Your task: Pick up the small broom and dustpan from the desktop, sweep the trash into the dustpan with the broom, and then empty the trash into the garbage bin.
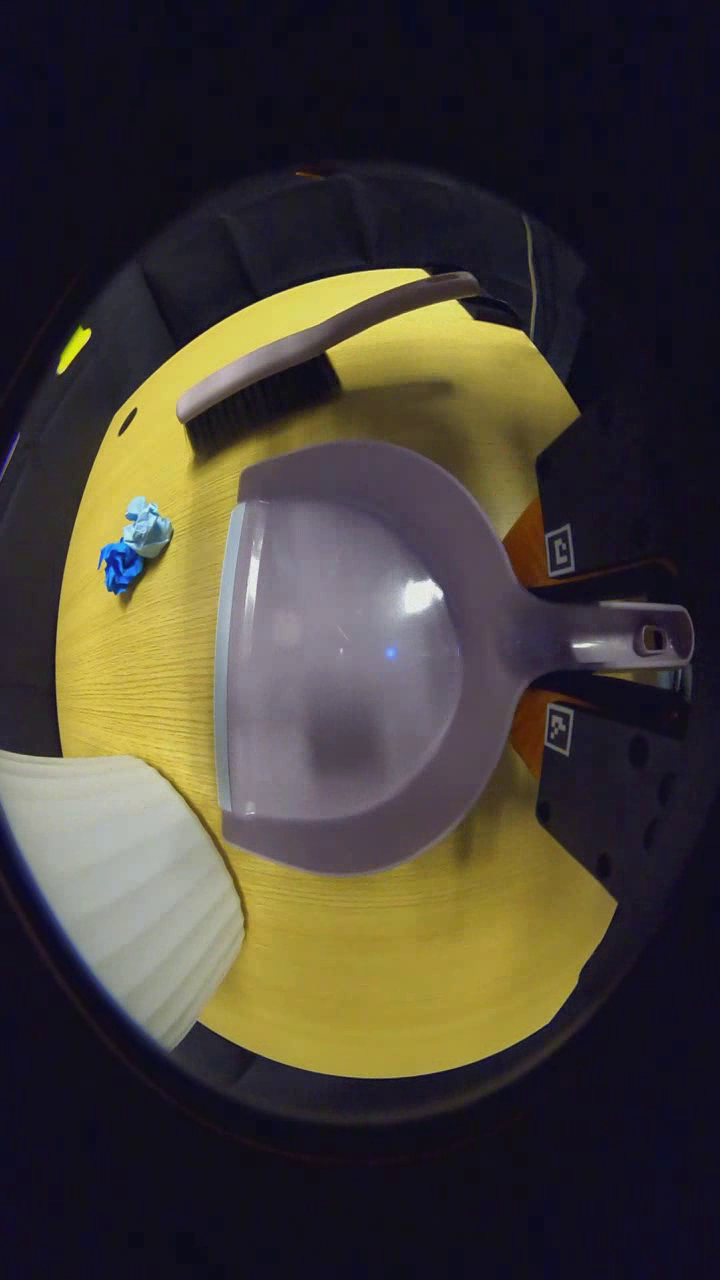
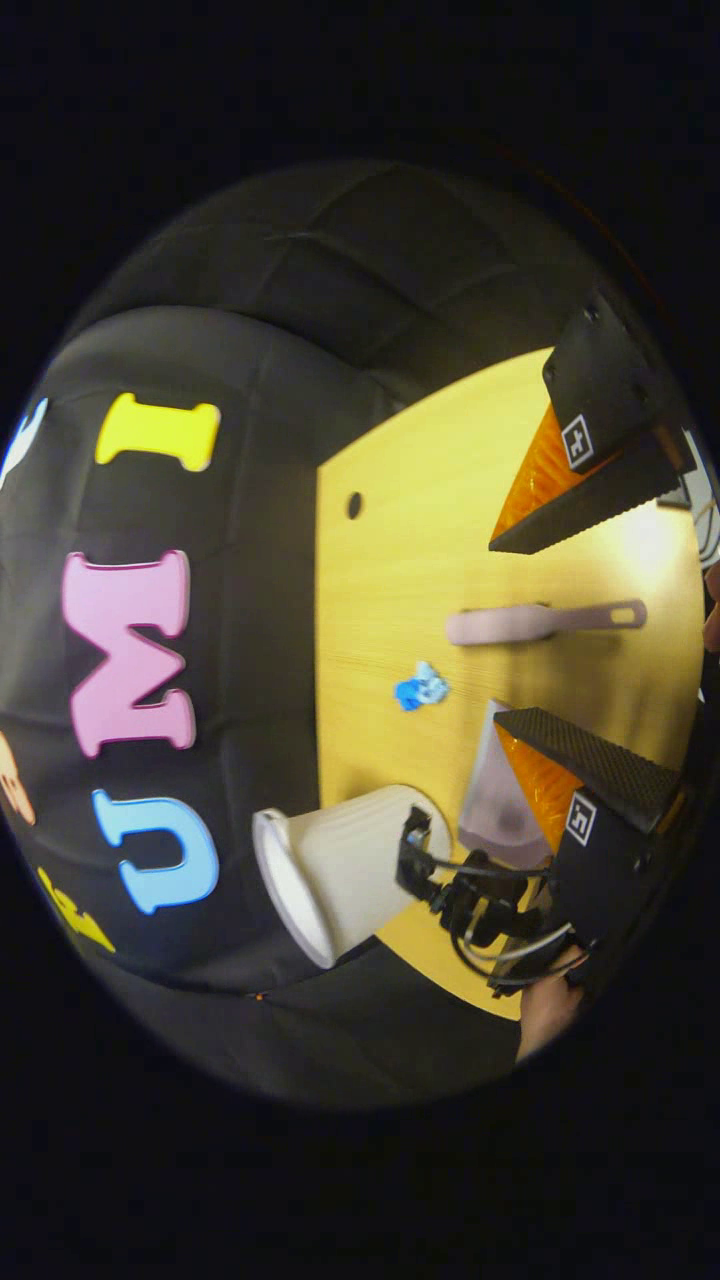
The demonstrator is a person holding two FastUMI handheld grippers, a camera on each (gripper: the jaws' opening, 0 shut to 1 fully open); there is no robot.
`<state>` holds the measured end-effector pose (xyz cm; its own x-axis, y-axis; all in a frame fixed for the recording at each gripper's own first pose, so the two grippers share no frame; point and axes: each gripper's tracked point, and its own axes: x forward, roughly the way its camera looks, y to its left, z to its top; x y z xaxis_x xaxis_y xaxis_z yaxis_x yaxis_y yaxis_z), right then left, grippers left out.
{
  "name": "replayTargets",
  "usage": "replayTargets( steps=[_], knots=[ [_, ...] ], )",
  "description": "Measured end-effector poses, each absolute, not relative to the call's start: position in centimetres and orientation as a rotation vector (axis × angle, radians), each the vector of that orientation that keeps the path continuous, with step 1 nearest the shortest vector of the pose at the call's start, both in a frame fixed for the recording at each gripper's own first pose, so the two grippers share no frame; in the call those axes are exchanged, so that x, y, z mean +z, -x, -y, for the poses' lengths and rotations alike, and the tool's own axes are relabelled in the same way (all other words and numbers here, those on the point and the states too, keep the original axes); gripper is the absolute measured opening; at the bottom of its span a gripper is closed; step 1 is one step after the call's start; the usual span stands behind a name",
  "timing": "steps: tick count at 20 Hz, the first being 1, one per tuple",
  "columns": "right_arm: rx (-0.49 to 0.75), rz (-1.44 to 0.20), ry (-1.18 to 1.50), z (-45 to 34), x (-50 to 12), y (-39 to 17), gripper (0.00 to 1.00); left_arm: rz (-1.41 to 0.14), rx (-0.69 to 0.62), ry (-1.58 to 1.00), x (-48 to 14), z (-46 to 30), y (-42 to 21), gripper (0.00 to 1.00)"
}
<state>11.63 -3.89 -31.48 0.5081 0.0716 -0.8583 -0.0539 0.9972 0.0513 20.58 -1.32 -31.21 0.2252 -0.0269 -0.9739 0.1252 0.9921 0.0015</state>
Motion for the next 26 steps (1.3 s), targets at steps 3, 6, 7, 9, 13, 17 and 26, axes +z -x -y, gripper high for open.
replayTargets(
  steps=[3,6,7,9,13,17,26],
  knots=[
    [0.001,-1.315,-0.056,3.6,-36.9,-8.0,1.00,-1.307,-0.170,-0.090,-31.2,0.6,-19.7,0.30],
    [-0.079,-1.455,-0.040,4.8,-40.3,-7.1,1.00,-1.279,-0.209,-0.103,-31.2,0.3,-19.5,0.30],
    [-0.081,-1.485,-0.002,5.4,-41.2,-7.1,1.00,-1.273,-0.215,-0.103,-31.2,0.3,-19.4,0.30],
    [-0.103,-1.542,0.037,6.7,-42.8,-6.9,1.00,-1.266,-0.224,-0.094,-31.2,0.3,-19.5,0.30],
    [-0.080,-1.647,0.031,6.8,-45.8,-7.4,1.00,-1.273,-0.235,-0.099,-31.2,0.2,-19.5,0.30],
    [-0.045,-1.742,0.080,7.4,-47.6,-6.8,0.92,-1.272,-0.224,-0.098,-31.3,0.4,-19.7,0.30],
    [0.049,-1.793,0.066,6.9,-48.4,-7.3,0.29,-1.283,-0.197,-0.082,-31.3,0.5,-19.7,0.30]
  ],
)
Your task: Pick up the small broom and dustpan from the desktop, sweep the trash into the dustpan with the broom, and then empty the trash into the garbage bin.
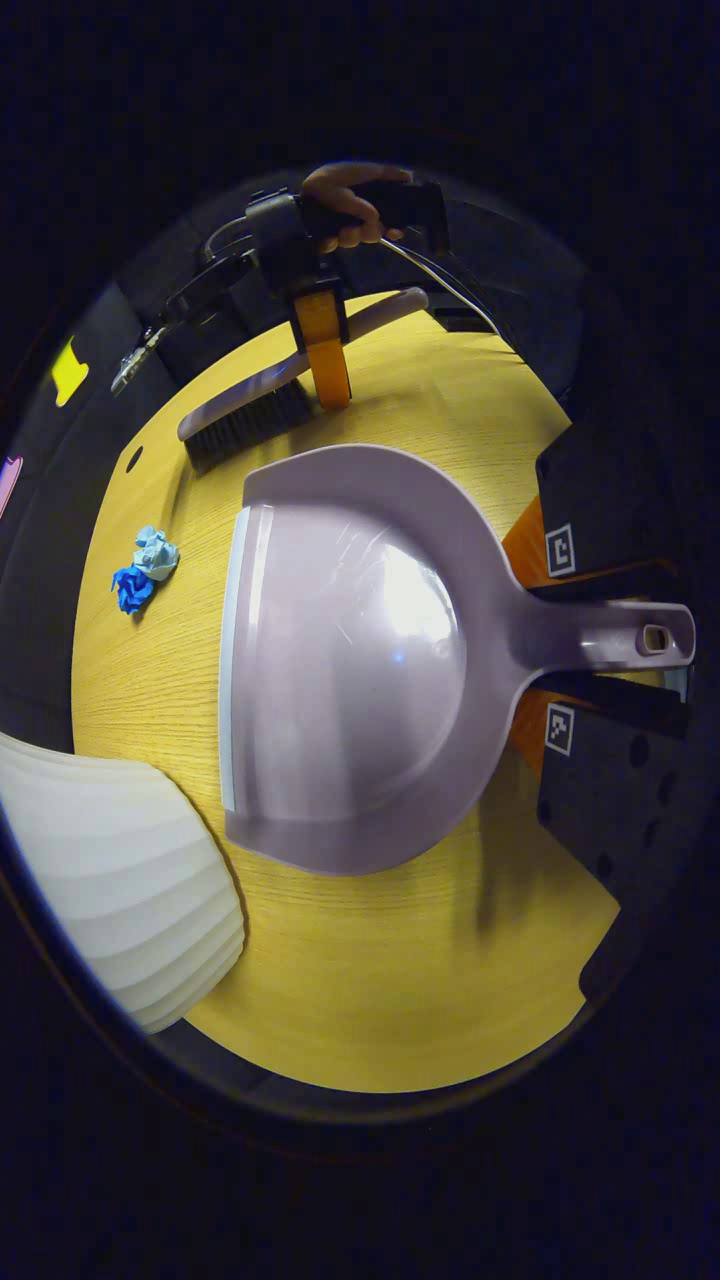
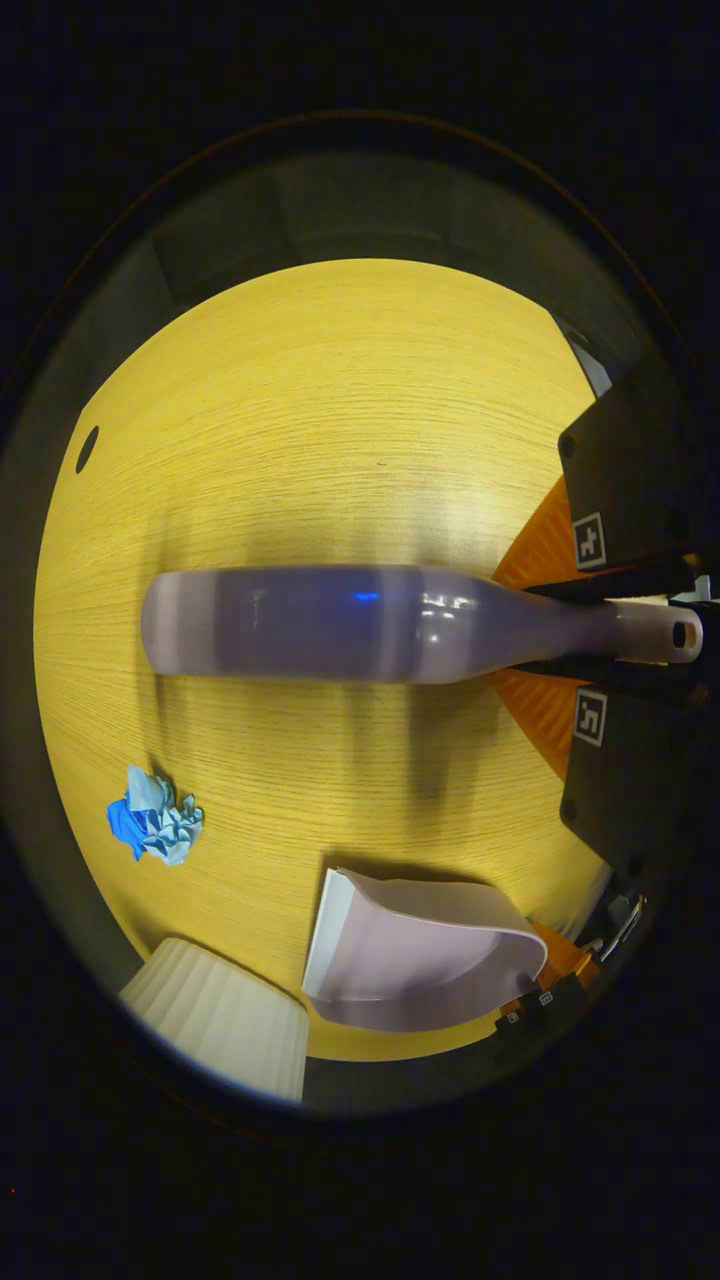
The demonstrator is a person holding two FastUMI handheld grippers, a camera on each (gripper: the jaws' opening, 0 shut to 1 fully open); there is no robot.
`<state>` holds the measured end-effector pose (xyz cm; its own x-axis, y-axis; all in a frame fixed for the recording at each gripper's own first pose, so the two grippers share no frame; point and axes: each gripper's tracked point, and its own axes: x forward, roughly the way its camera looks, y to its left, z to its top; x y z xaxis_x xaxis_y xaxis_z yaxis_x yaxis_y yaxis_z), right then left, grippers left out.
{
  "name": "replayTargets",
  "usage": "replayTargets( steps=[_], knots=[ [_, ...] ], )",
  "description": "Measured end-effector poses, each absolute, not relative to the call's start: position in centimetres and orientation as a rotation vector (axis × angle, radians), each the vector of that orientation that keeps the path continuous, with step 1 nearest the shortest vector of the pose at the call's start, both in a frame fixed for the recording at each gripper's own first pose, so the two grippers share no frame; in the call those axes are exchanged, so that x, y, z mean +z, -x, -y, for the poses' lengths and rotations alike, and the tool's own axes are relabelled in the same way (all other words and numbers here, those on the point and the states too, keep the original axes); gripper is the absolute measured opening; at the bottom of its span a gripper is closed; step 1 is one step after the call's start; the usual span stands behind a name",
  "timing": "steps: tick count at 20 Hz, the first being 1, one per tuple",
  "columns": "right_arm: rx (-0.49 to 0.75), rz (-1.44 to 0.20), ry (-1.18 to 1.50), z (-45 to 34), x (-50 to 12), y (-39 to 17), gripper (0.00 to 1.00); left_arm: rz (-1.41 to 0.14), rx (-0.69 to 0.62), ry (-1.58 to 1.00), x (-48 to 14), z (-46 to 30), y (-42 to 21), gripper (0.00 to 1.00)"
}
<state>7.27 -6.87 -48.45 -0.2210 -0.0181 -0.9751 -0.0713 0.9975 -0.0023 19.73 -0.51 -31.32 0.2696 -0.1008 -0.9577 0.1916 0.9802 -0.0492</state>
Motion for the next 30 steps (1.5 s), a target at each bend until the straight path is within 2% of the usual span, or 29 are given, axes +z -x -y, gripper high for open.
replayTargets(
  steps=[6,10,15,18,20,24,30],
  knots=[
    [0.225,-1.776,0.044,4.0,-43.7,-8.8,0.26,-1.321,-0.263,-0.173,-31.2,-1.4,-18.8,0.31],
    [0.281,-1.707,0.131,4.3,-40.9,-13.4,0.26,-1.354,-0.321,-0.315,-30.8,-4.5,-18.0,0.30],
    [0.241,-1.650,0.244,5.2,-42.5,-22.4,0.26,-1.346,-0.348,-0.358,-29.2,-5.0,-20.5,0.30],
    [0.270,-1.604,0.378,6.1,-45.0,-27.7,0.26,-1.342,-0.380,-0.395,-28.4,-4.2,-22.4,0.30],
    [0.309,-1.646,0.373,5.4,-46.1,-29.0,0.26,-1.357,-0.393,-0.422,-28.4,-3.7,-23.7,0.30],
    [0.468,-1.693,0.476,3.9,-48.9,-28.4,0.26,-1.390,-0.404,-0.483,-28.5,-3.5,-25.8,0.30],
    [0.735,-1.723,0.588,1.9,-48.6,-25.3,0.25,-1.375,-0.416,-0.599,-28.0,-4.2,-28.6,0.30]
  ],
)
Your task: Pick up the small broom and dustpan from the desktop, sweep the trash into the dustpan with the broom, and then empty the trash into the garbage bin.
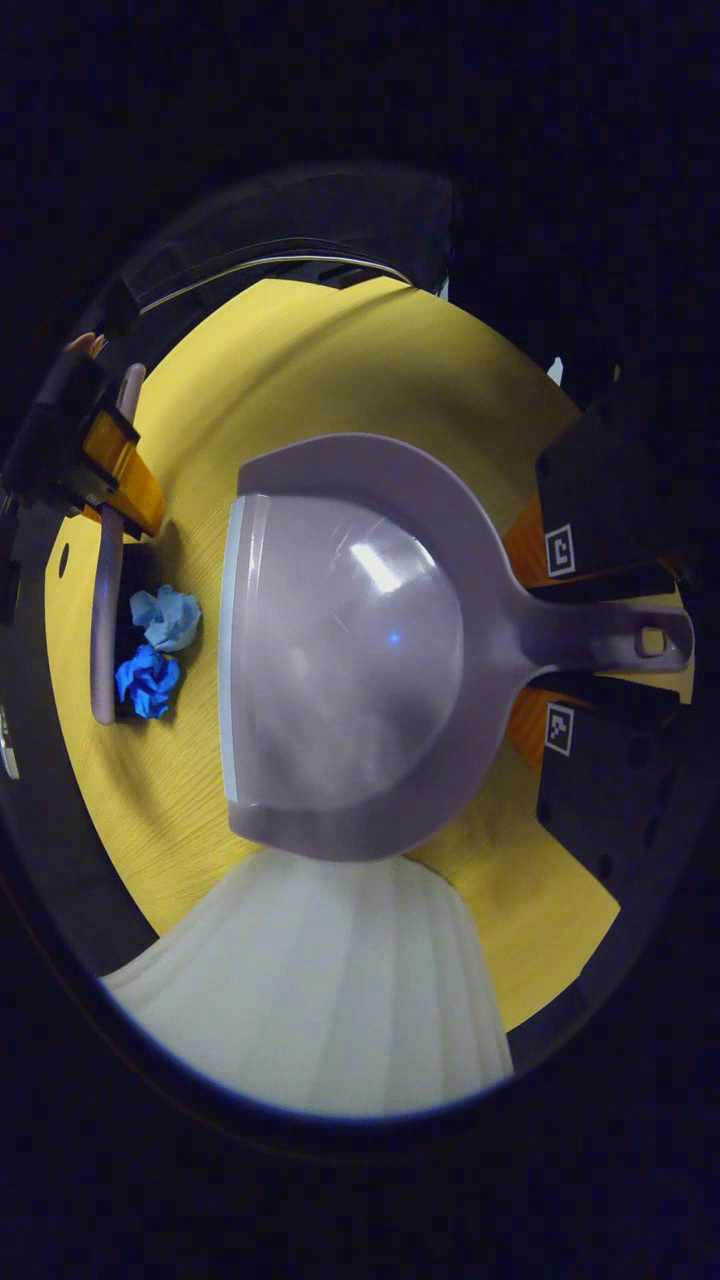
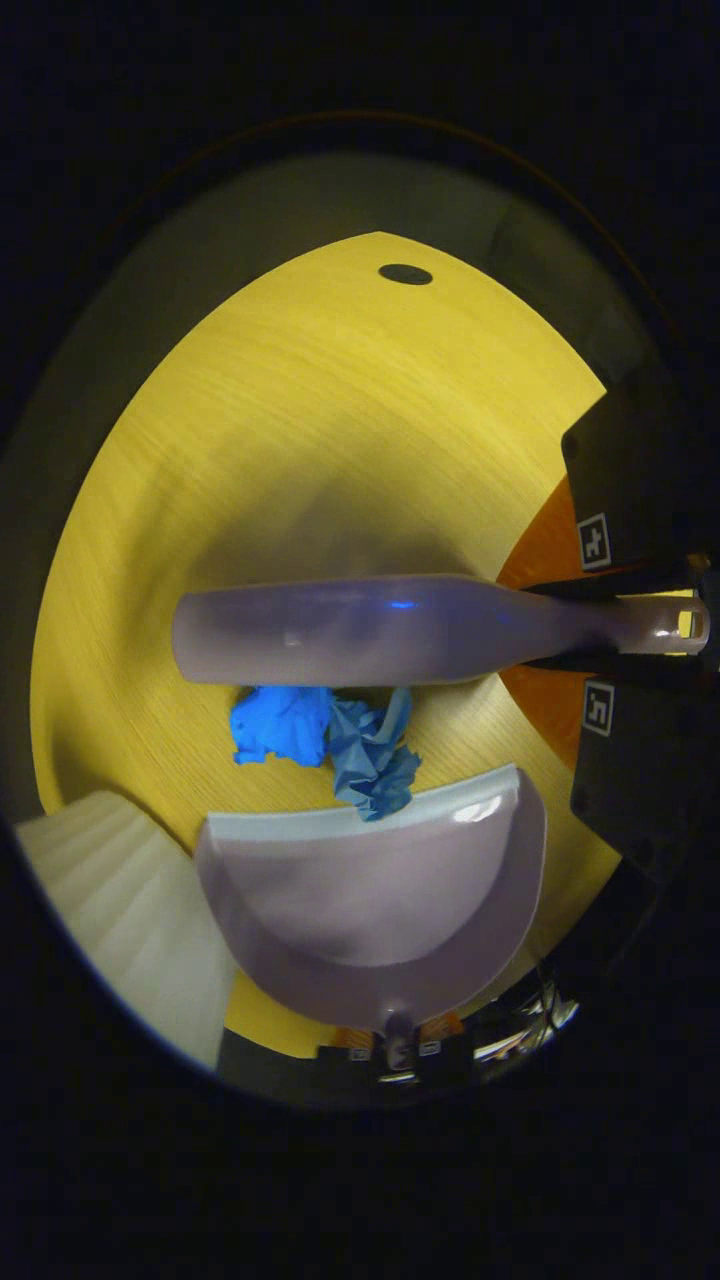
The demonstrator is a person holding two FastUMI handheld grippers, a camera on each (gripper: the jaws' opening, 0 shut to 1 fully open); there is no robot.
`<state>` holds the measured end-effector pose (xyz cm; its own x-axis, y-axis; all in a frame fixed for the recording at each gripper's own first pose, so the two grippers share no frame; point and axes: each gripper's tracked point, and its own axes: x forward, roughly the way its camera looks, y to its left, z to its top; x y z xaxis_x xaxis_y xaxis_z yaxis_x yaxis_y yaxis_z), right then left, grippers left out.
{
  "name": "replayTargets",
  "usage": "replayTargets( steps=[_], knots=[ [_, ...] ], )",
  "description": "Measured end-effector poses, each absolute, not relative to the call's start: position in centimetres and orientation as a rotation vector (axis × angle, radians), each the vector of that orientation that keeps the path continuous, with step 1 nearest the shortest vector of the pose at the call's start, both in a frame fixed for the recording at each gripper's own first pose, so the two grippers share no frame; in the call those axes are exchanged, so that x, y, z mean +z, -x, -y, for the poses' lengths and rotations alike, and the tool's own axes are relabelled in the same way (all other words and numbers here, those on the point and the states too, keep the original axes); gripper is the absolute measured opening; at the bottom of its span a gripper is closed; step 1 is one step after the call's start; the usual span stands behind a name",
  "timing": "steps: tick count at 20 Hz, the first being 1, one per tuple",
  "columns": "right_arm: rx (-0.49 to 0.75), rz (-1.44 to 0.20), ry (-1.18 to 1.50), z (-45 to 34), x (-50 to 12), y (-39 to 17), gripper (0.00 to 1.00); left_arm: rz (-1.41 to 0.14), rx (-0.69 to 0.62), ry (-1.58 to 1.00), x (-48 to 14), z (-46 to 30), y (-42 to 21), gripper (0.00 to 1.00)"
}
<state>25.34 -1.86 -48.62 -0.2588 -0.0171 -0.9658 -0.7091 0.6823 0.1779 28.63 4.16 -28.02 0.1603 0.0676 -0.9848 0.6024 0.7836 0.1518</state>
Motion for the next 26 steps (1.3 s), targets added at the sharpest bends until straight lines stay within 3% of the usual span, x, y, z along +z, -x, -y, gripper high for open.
replayTargets(
  steps=[4,7,17,22,26],
  knots=[
    [0.872,-1.724,0.606,1.1,-47.0,-24.4,0.26,-1.367,-0.419,-0.592,-28.2,-4.2,-28.3,0.30],
    [0.881,-1.790,0.473,0.7,-46.9,-23.6,0.26,-1.353,-0.417,-0.554,-28.5,-3.8,-28.3,0.30],
    [0.671,-1.749,0.270,7.7,-44.3,-29.0,0.26,-1.264,-0.402,-0.349,-27.9,-1.9,-25.4,0.29],
    [0.641,-1.771,0.165,9.7,-45.3,-30.9,0.26,-1.216,-0.468,-0.381,-23.1,-1.9,-21.1,0.30],
    [0.637,-1.754,0.108,9.5,-45.5,-31.3,0.26,-1.146,-0.388,-0.330,-18.5,-2.8,-19.2,0.30]
  ],
)
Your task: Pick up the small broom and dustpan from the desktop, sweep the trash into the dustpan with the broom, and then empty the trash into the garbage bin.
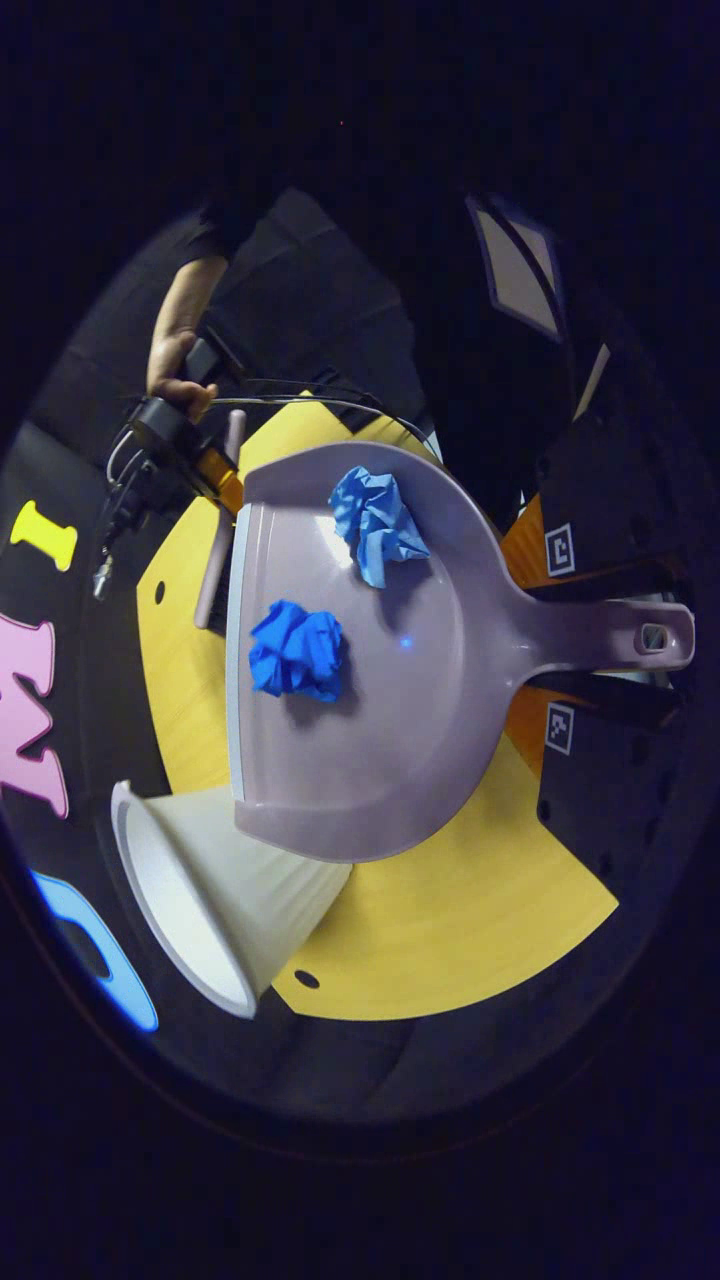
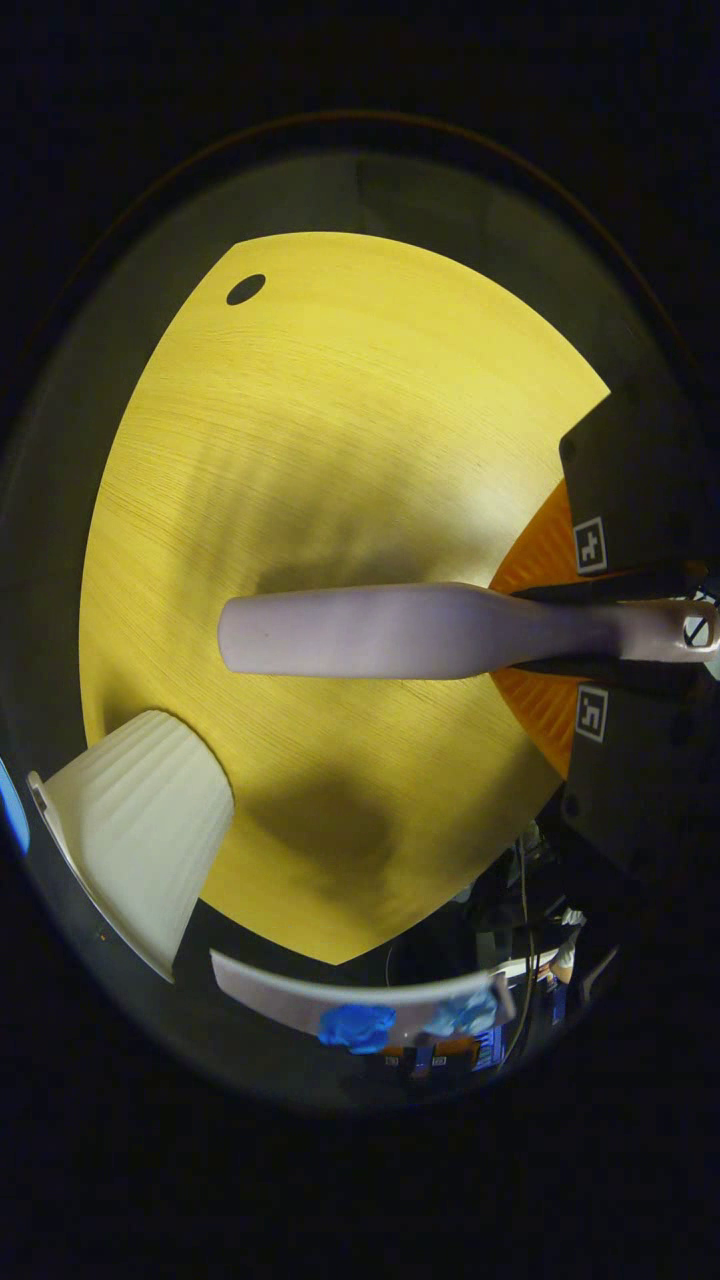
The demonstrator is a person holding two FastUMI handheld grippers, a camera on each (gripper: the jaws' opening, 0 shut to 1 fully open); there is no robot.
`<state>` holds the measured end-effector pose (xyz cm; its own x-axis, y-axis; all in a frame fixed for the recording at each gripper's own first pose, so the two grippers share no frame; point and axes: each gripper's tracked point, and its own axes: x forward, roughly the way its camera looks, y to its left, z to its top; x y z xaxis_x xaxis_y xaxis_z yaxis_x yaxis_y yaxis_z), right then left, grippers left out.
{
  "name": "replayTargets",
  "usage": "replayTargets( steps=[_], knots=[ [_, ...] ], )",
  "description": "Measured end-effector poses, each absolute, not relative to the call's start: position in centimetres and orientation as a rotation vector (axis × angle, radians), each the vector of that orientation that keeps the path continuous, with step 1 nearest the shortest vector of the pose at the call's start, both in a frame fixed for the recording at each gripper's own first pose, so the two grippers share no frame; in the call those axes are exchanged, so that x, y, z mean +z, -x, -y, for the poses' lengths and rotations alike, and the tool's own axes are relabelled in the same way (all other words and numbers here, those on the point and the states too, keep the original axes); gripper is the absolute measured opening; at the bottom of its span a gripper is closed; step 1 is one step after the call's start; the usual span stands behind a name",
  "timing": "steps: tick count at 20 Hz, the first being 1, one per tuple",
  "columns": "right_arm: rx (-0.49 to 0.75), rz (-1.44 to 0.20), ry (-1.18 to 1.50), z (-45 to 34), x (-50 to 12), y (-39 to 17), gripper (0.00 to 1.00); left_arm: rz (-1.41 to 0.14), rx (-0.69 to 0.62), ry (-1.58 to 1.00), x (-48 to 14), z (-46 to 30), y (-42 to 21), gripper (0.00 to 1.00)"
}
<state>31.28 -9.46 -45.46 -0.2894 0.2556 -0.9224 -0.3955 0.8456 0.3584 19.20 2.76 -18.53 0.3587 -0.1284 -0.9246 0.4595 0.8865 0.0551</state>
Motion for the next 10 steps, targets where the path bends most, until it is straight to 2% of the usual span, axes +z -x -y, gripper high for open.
replayTargets(
  steps=[4,6,10],
  knots=[
    [0.641,-1.744,0.056,9.2,-44.8,-32.0,0.26,-1.054,-0.255,-0.343,-15.5,-3.9,-20.7,0.29],
    [0.642,-1.737,0.041,9.1,-44.6,-32.1,0.26,-0.985,-0.148,-0.350,-14.2,-5.1,-23.3,0.30],
    [0.642,-1.734,-0.035,8.7,-44.2,-32.1,0.26,-1.009,0.013,-0.432,-13.1,-9.5,-28.6,0.29]
  ],
)
